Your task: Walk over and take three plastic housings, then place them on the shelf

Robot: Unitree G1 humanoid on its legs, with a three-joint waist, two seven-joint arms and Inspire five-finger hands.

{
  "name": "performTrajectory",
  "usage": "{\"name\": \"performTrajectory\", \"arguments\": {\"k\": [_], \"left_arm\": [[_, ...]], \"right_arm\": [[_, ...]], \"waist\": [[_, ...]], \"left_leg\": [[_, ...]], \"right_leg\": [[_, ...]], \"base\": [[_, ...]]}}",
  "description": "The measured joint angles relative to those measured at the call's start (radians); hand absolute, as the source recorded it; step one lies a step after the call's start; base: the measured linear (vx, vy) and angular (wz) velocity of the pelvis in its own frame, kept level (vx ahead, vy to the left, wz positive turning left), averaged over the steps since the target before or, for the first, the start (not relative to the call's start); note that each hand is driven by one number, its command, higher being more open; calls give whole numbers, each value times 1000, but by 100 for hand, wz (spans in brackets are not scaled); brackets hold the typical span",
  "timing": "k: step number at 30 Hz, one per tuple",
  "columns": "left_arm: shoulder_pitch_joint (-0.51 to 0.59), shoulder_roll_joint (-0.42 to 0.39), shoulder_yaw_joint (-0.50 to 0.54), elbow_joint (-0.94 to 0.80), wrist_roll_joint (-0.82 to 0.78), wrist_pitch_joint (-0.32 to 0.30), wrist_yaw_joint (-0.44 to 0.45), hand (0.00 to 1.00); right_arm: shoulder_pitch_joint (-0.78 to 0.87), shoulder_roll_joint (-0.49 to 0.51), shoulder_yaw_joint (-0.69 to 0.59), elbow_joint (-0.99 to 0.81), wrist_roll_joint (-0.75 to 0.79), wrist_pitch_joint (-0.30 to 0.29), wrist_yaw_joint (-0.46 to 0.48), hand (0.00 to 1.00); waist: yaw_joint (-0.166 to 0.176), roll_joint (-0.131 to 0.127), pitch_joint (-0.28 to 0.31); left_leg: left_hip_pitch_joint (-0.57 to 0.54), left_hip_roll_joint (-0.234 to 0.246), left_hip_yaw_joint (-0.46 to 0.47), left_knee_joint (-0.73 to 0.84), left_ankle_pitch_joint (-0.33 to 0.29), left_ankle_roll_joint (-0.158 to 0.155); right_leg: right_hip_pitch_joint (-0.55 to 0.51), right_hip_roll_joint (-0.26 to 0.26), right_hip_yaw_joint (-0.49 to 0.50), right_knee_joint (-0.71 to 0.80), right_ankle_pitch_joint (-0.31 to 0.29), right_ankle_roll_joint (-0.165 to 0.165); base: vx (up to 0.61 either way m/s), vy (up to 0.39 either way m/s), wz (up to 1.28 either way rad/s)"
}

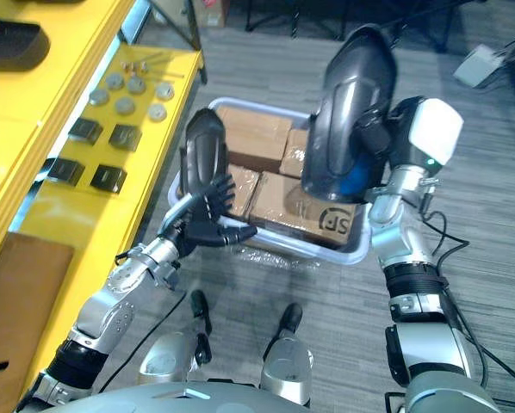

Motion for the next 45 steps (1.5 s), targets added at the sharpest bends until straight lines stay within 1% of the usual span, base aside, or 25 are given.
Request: {"name": "performTrajectory", "arguments": {"k": [1,3,5,8,10,12,13,16,19,24,25,30,32,36,39,43,45], "left_arm": [[-10,0,-1,22,-19,16,-3,100],[-53,0,-2,94,-81,54,-6,100],[-91,0,-8,143,-139,78,-9,100],[-147,-2,-38,170,-216,80,-9,100],[-178,-15,-52,193,-254,76,-2,100],[-190,-23,-53,204,-270,74,3,100],[-196,-40,-53,226,-293,72,12,100],[-197,-42,-53,264,-332,72,21,100],[-198,-42,-61,273,-332,71,28,100],[-200,-44,-91,281,-330,72,62,100],[-200,-45,-91,281,-330,72,67,0],[-196,-50,-122,283,-318,53,155,0],[-195,-50,-127,295,-321,43,169,0],[-187,-54,-128,309,-322,17,172,0],[-185,-67,-108,361,-317,6,180,0],[-183,-69,-128,359,-273,-27,172,0],[-183,-69,-130,359,-272,-29,172,0]], "right_arm": [[15,10,0,-11,-12,-8,2,0],[41,46,10,-26,-30,-40,19,0],[57,67,26,-28,-52,-63,25,0],[79,73,56,-45,-55,-92,55,0],[83,106,71,-45,-56,-122,85,0],[83,108,83,-45,-57,-139,94,0],[90,120,110,-45,-77,-164,112,0],[116,155,134,-45,-94,-199,129,0],[140,185,156,-45,-94,-203,136,0],[163,209,182,-42,-93,-210,139,0],[163,215,185,-42,-93,-210,139,0],[176,226,194,-39,-91,-209,135,0],[187,240,194,-34,-91,-207,126,0],[199,266,195,-10,-81,-206,92,0],[201,294,225,-17,-75,-209,57,0],[216,298,215,-15,-67,-193,50,0],[218,299,215,-15,-54,-193,48,0]], "waist": [[-6,-6,-13],[-21,-25,-30],[-27,-35,-52],[-29,-44,-72],[-32,-50,-90],[-34,-51,-95],[-37,-58,-114],[-39,-72,-126],[-40,-87,-136],[-35,-94,-151],[-35,-94,-151],[-18,-96,-157],[-13,-101,-166],[-11,-116,-182],[-25,-126,-194],[-16,-128,-195],[-17,-128,-195]], "left_leg": [[0,2,1,0,-1,-1],[26,13,18,0,-5,-7],[38,17,29,-3,-12,-16],[54,29,45,-3,-16,-22],[66,31,50,-3,-18,-25],[66,31,50,-3,-18,-25],[67,31,52,-3,-18,-25],[79,31,55,-3,-20,-27],[81,31,55,-3,-20,-27],[83,30,53,-4,-20,-27],[83,30,53,-4,-20,-27],[82,30,44,-4,-20,-27],[82,30,44,-4,-20,-27],[82,28,44,-3,-20,-26],[84,29,44,-3,-20,-26],[84,28,44,-3,-20,-26],[85,29,44,-3,-20,-26]], "right_leg": [[1,4,0,-5,1,-1],[20,18,15,-18,3,-4],[28,27,28,-31,4,-6],[37,37,45,-46,10,-11],[53,46,49,-65,18,-14],[54,48,49,-67,18,-15],[61,51,50,-83,25,-15],[71,52,54,-84,25,-15],[73,50,54,-84,25,-15],[74,46,54,-84,27,-13],[74,46,54,-84,27,-13],[80,45,45,-84,27,-13],[80,45,45,-85,27,-13],[80,44,45,-85,27,-13],[81,44,46,-85,27,-13],[81,43,46,-85,27,-13],[81,44,46,-86,27,-13]], "base": [[78,-71,-21],[64,-60,-24],[42,-39,-26],[38,-48,-18],[26,-22,-11],[7,-5,-2],[28,1,-3],[16,4,-3],[0,0,0],[0,0,0],[0,0,0],[7,11,5],[0,0,0],[17,7,0],[10,5,0],[0,0,0],[0,0,0]]}}
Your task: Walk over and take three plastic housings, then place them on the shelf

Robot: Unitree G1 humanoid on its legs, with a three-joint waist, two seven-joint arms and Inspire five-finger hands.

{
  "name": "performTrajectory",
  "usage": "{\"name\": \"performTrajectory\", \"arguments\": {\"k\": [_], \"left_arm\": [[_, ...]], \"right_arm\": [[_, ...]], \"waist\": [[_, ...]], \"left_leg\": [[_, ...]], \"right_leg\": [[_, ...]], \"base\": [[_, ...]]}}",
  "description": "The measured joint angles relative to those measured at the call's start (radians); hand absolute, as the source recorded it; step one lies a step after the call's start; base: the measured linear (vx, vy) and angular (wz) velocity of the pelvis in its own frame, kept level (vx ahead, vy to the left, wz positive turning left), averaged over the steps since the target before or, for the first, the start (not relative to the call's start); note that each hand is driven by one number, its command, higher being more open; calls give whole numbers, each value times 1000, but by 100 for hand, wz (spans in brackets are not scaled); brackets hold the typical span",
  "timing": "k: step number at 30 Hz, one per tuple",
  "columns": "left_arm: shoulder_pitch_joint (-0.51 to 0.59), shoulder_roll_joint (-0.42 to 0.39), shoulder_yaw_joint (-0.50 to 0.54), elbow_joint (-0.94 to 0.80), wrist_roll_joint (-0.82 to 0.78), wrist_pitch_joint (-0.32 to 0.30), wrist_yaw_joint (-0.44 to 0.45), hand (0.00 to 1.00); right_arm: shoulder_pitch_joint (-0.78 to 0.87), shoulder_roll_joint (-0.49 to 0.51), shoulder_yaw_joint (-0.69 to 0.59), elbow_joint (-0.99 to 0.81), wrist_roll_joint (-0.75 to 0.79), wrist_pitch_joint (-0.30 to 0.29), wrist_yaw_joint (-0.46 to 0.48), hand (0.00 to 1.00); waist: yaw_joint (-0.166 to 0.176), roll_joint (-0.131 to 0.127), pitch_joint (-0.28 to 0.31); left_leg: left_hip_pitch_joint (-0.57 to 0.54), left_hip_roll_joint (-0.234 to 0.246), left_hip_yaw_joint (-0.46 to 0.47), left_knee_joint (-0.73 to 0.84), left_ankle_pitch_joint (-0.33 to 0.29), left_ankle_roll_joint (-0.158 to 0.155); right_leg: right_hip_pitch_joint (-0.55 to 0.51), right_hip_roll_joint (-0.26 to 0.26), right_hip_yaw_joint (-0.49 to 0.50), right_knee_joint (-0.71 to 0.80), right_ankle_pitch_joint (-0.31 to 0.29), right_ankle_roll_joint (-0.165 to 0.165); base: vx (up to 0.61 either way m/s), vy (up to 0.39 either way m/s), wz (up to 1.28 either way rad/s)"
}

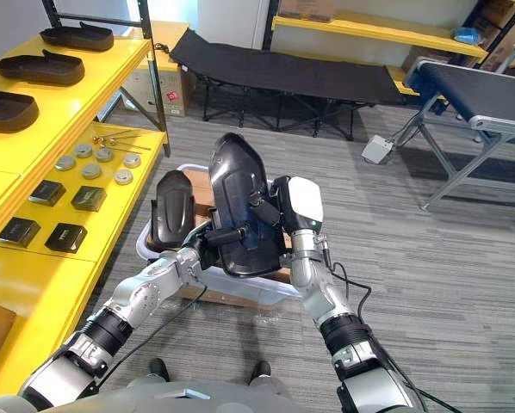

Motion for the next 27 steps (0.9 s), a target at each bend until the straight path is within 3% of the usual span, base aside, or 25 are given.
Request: {"name": "performTrajectory", "arguments": {"k": [2,3,6,9,12,16,21,27], "left_arm": [[0,-1,-2,0,0,-2,-1,0],[0,-1,-3,0,0,-5,-1,0],[0,-4,-3,-1,0,-13,-1,0],[11,-11,8,-25,24,-54,0,0],[88,-38,97,-146,49,-82,1,0],[176,-78,251,-296,338,-233,55,0],[336,-61,469,-542,663,-403,147,0],[486,-68,458,-651,869,-494,276,0]], "right_arm": [[5,1,0,-1,3,-1,-12,0],[5,3,0,-1,5,-2,-16,100],[14,3,0,-6,19,-12,-33,100],[27,4,-3,-44,81,-65,-51,100],[72,28,-4,-136,120,-121,-53,100],[145,42,-35,-259,202,-163,-54,100],[276,62,-145,-389,354,-155,40,100],[336,78,-156,-490,510,-118,126,100]], "waist": [[-3,0,0],[-5,0,0],[-8,1,-1],[-8,2,-1],[-11,6,-3],[-8,25,-14],[-9,45,-26],[2,69,-41]], "left_leg": [[2,0,1,0,-2,-2],[5,1,3,0,-3,-3],[15,1,6,0,-13,-11],[14,2,7,0,-15,-13],[15,-1,9,3,-12,-10],[15,0,3,4,-11,-10],[16,-1,-12,3,-13,-12],[14,-3,-22,0,-26,-22]], "right_leg": [[1,0,1,-4,-1,0],[1,0,2,-4,-4,-4],[5,1,6,-4,-9,-4],[4,0,5,-4,-10,-6],[3,6,3,1,-8,-10],[14,8,-7,1,-7,-7],[21,7,-27,1,-18,-4],[31,3,-50,-4,-35,-7]], "base": [[0,0,0],[0,0,-3],[0,0,-5],[0,0,0],[0,0,0],[0,0,3],[3,3,8],[-4,13,11]]}}
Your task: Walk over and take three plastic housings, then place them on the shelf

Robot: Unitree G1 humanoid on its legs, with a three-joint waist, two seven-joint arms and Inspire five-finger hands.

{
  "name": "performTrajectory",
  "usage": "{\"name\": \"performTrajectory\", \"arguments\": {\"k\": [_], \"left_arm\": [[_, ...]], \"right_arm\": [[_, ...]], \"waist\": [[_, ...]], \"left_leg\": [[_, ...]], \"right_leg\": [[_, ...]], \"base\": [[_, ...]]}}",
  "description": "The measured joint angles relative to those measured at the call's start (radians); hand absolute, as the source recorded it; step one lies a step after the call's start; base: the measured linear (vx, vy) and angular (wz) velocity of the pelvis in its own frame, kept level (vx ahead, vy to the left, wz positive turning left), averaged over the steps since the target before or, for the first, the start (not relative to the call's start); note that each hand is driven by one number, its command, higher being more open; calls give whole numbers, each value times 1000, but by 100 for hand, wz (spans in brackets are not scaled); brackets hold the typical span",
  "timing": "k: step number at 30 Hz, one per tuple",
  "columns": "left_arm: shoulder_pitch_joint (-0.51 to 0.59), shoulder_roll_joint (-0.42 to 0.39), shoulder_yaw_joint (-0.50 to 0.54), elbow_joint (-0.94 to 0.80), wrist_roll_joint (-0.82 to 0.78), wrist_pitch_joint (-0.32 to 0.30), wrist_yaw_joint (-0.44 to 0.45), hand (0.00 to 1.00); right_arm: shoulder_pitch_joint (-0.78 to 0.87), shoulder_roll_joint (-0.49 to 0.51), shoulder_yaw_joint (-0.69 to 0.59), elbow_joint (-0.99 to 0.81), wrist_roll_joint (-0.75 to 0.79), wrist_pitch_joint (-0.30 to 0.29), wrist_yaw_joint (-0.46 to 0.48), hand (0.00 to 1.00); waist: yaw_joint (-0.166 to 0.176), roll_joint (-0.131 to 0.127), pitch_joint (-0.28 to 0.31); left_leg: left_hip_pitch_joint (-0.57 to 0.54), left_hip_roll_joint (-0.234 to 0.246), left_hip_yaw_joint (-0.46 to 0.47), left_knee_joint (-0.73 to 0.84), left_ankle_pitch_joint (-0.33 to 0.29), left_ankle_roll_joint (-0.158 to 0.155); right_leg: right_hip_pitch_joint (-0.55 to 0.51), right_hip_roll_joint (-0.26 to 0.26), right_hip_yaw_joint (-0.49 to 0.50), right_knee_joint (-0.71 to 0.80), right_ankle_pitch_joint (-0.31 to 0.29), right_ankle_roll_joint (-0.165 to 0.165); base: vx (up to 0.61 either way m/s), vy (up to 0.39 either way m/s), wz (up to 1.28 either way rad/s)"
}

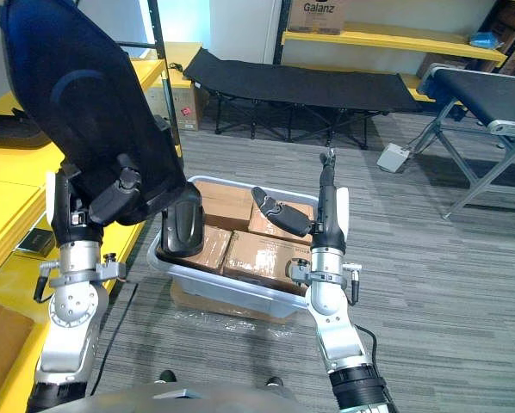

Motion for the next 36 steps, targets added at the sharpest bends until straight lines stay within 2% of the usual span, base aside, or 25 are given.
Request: {"name": "performTrajectory", "arguments": {"k": [2,5,7,10,13,16,23,29,32,33,34,36], "left_arm": [[39,-1,-26,4,70,0,65,0],[74,-1,-30,5,96,0,106,0],[93,-7,-31,5,13,0,107,0],[158,-54,-28,4,-204,-22,84,0],[196,-72,-30,5,-284,-35,83,0],[196,-72,-21,5,-294,-54,88,0],[186,-71,48,-20,-289,-62,165,0],[197,-90,178,-84,-266,-59,249,0],[271,-119,263,-118,-243,-60,244,0],[288,-123,273,-121,-243,-60,241,0],[327,-134,291,-121,-243,-60,235,0],[368,-152,316,-123,-247,-62,220,0]], "right_arm": [[49,2,-1,-67,9,0,29,100],[131,10,-6,-125,93,0,85,100],[199,43,-14,-132,166,5,115,100],[308,112,-22,-118,289,32,114,100],[321,126,-46,-24,395,32,100,100],[321,134,-77,35,456,31,102,100],[256,111,-46,53,473,25,135,100],[157,101,2,98,430,32,143,100],[71,102,55,159,424,56,125,100],[53,102,66,173,410,60,121,100],[11,100,95,202,388,75,119,100],[-29,102,126,220,362,84,118,100]], "waist": [[-7,1,-1],[-13,0,-3],[-16,0,-7],[-38,7,-20],[-37,7,-20],[-37,8,-20],[-29,26,-19],[37,36,-19],[90,34,-19],[104,34,-19],[134,33,-18],[163,27,-15]], "left_leg": [[-2,2,3,0,-1,1],[-7,5,20,0,-3,0],[-10,6,24,0,-5,-2],[-17,5,34,1,-9,-4],[-15,7,53,3,-7,0],[-10,7,54,4,-7,0],[-8,6,25,0,-23,-4],[-52,0,-84,3,-2,2],[-76,-9,-161,4,11,5],[-79,-11,-171,4,12,5],[-80,-16,-196,4,13,5],[-85,-21,-227,4,14,5]], "right_leg": [[-4,1,0,0,0,0],[-19,0,1,0,0,0],[-24,0,1,0,0,0],[-38,0,10,1,1,-1],[-49,2,27,5,9,3],[-46,2,29,5,10,3],[-27,1,5,5,-7,1],[3,1,-103,5,-21,6],[30,2,-178,5,-29,15],[36,1,-188,5,-31,17],[51,0,-214,6,-35,19],[74,-1,-253,6,-45,26]], "base": [[17,6,-5],[37,5,-16],[52,2,-11],[68,5,-8],[69,7,-18],[41,3,-5],[4,6,9],[29,-7,53],[49,-7,67],[51,6,61],[47,8,48],[45,2,68]]}}
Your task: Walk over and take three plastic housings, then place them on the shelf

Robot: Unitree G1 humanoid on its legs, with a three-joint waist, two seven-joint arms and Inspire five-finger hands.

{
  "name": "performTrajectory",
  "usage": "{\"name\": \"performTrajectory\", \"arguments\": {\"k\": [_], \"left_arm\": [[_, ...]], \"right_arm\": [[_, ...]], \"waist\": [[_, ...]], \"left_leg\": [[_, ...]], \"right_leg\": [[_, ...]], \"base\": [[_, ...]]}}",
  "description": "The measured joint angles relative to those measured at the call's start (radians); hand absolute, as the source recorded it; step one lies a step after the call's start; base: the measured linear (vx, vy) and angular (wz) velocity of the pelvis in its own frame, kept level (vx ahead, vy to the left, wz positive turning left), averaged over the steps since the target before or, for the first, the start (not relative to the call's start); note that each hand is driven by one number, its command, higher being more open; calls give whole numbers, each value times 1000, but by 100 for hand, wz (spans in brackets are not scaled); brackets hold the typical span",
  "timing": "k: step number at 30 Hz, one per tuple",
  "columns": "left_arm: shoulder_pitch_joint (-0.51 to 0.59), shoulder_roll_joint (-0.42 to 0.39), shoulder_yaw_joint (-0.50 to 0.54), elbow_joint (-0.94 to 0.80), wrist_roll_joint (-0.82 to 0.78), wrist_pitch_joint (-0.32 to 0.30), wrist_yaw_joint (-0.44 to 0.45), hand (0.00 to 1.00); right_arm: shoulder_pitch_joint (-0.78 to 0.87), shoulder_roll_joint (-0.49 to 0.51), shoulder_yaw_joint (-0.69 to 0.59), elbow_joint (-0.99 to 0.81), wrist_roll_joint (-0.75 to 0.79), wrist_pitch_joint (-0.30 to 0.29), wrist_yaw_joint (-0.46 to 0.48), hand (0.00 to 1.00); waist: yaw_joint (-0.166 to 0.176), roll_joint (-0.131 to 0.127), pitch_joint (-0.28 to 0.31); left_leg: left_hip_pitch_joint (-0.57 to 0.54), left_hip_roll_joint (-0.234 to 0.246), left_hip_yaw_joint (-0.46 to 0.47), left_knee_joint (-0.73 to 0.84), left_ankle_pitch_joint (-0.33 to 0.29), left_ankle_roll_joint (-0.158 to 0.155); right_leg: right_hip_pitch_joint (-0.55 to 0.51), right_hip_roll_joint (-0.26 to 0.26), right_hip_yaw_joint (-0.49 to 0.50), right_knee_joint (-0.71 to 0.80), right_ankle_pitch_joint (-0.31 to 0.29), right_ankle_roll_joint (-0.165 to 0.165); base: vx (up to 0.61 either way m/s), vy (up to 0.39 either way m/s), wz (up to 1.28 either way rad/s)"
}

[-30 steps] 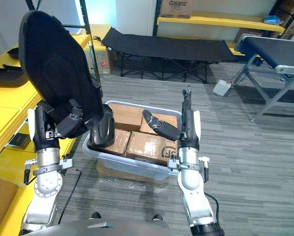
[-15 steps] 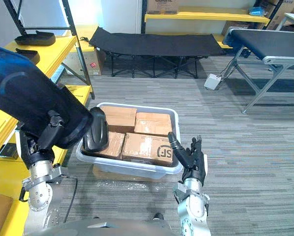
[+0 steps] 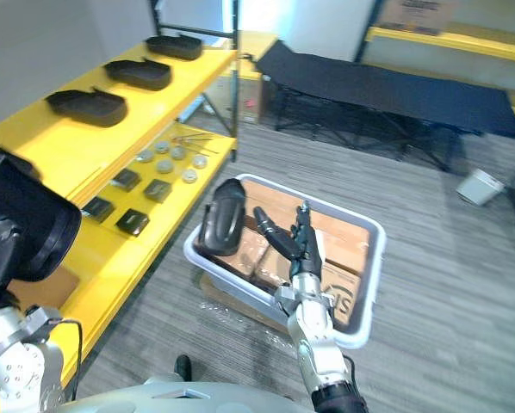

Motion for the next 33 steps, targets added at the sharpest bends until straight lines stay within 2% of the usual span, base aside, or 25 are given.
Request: {"name": "performTrajectory", "arguments": {"k": [1,2,3,4,6,7,8,10,12,15,18,19,22,26,28,29,30,31,32,33], "left_arm": [[22,-9,16,0,-5,-5,-18,0],[25,-9,22,0,-10,-5,-41,0],[14,-7,23,1,-10,-11,-76,0],[0,-5,7,1,-10,-30,-127,0],[-10,3,-17,1,-11,-54,-174,0],[-12,3,-33,1,-11,-61,-182,0],[-22,4,-40,1,-11,-61,-181,0],[-33,8,-51,1,-10,-61,-179,0],[-33,15,-77,1,-8,-59,-189,0],[-31,30,-107,1,-9,-58,-213,0],[-30,50,-127,2,-3,-58,-216,0],[-30,50,-131,3,-2,-58,-212,0],[-30,51,-130,9,0,-58,-191,0],[-34,56,-124,9,4,-60,-175,0],[-42,81,-116,9,39,-61,-172,0],[-46,102,-105,9,40,-61,-176,0],[-52,108,-102,11,44,-61,-176,0],[-82,125,-101,17,72,-60,-176,0],[-123,159,-98,17,85,-61,-176,0],[-145,177,-97,19,85,-61,-175,0]], "right_arm": [[-22,6,20,0,-19,9,1,100],[-32,6,26,-1,-33,14,1,100],[-35,4,23,-8,-46,20,-5,100],[-32,-8,9,-11,-50,35,-16,100],[-17,-16,-16,-12,-51,49,-27,100],[-7,-21,-21,-12,-54,55,-30,100],[6,-20,-24,-16,-70,53,-28,100],[19,-20,-29,-16,-85,49,-14,100],[29,-21,-36,-16,-94,47,5,100],[61,-23,-48,-38,-106,46,16,100],[87,-33,-66,-76,-105,10,44,100],[88,-34,-68,-85,-103,-12,60,100],[83,-38,-70,-93,-84,-63,79,100],[49,-30,-70,-93,-79,-102,75,100],[27,-11,-74,-93,-80,-133,74,100],[11,-1,-80,-93,-79,-147,77,100],[6,-2,-82,-94,-79,-153,79,100],[4,-7,-91,-94,-79,-164,80,100],[0,-6,-105,-98,-79,-170,81,100],[-4,-8,-108,-105,-79,-172,82,100]], "waist": [[4,-5,2],[0,-8,5],[-16,-12,17],[-44,-9,29],[-53,-3,41],[-50,-3,44],[-53,-2,48],[-60,6,65],[-70,25,90],[-83,27,93],[-90,29,96],[-89,30,102],[-85,32,113],[-43,17,144],[-31,-2,154],[-30,-8,155],[-38,-6,154],[-54,-5,151],[-64,-15,146],[-65,-18,144]], "left_leg": [[-15,1,-10,0,4,3],[-30,6,27,4,-7,14],[-51,24,123,43,-22,35],[-78,69,255,103,-16,46],[-96,95,362,147,-11,65],[-96,80,357,147,-4,77],[-94,68,354,146,-5,80],[-88,59,361,145,-16,84],[-86,58,384,145,-17,87],[-83,57,390,126,-5,92],[-93,52,390,119,6,97],[-101,50,385,136,3,111],[-147,49,359,231,-34,125],[-169,25,345,349,-126,123],[-185,0,336,403,-178,136],[-193,-13,329,432,-209,149],[-194,-20,316,437,-217,155],[-188,-48,269,428,-220,163],[-177,-68,218,384,-221,170],[-175,-73,188,364,-219,173]], "right_leg": [[20,0,-42,3,-6,4],[34,-6,-88,9,-11,7],[58,-3,-154,18,-16,12],[84,-6,-236,52,-31,12],[97,-35,-302,113,-70,26],[100,-62,-308,148,-90,36],[99,-79,-297,164,-103,30],[99,-89,-280,166,-111,29],[80,-92,-245,165,-110,36],[68,-94,-235,174,-112,39],[42,-115,-231,223,-135,41],[31,-132,-229,258,-152,42],[20,-183,-242,347,-193,54],[39,-277,-262,453,-255,76],[54,-323,-278,486,-280,52],[63,-332,-266,510,-288,-39],[56,-336,-227,542,-253,-75],[9,-345,-86,623,-164,-114],[-37,-339,36,703,-142,-77],[-66,-322,76,742,-182,-54]], "base": [[19,10,100],[8,25,141],[-14,28,196],[-8,61,194],[3,110,135],[30,156,70],[26,158,27],[-46,153,-8],[-79,131,-30],[-34,61,-11],[-16,47,1],[5,47,12],[18,49,23],[33,69,22],[86,114,35],[125,119,41],[164,156,79],[201,179,114],[264,148,121],[240,66,100]]}}
